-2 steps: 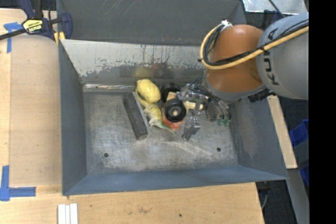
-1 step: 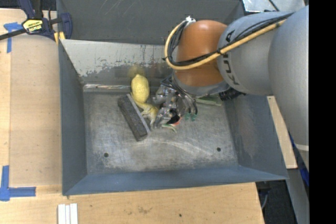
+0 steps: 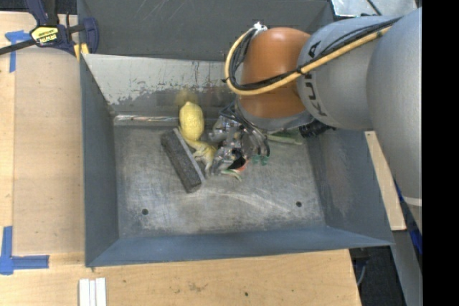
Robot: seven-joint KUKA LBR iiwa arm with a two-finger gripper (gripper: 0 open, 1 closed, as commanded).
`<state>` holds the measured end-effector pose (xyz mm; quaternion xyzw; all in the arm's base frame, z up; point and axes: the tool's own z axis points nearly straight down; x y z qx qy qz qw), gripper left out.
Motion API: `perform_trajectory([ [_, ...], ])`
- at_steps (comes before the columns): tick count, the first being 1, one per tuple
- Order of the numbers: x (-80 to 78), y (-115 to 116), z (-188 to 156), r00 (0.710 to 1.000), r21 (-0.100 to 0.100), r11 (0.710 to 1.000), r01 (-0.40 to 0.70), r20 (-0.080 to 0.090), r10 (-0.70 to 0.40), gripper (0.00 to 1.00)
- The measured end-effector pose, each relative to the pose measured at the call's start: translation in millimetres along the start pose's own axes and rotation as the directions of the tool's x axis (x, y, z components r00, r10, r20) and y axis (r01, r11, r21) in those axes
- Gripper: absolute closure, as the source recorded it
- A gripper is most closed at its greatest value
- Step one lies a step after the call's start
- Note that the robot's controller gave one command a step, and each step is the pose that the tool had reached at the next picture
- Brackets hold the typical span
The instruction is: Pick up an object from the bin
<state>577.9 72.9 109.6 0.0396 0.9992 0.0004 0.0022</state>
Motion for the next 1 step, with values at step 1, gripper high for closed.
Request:
perform_trajectory([
  [1, 11.3, 14.6, -131.5, 1.000, 0.000, 1.000, 0.031, -0.003, -0.031, 1.00],
])
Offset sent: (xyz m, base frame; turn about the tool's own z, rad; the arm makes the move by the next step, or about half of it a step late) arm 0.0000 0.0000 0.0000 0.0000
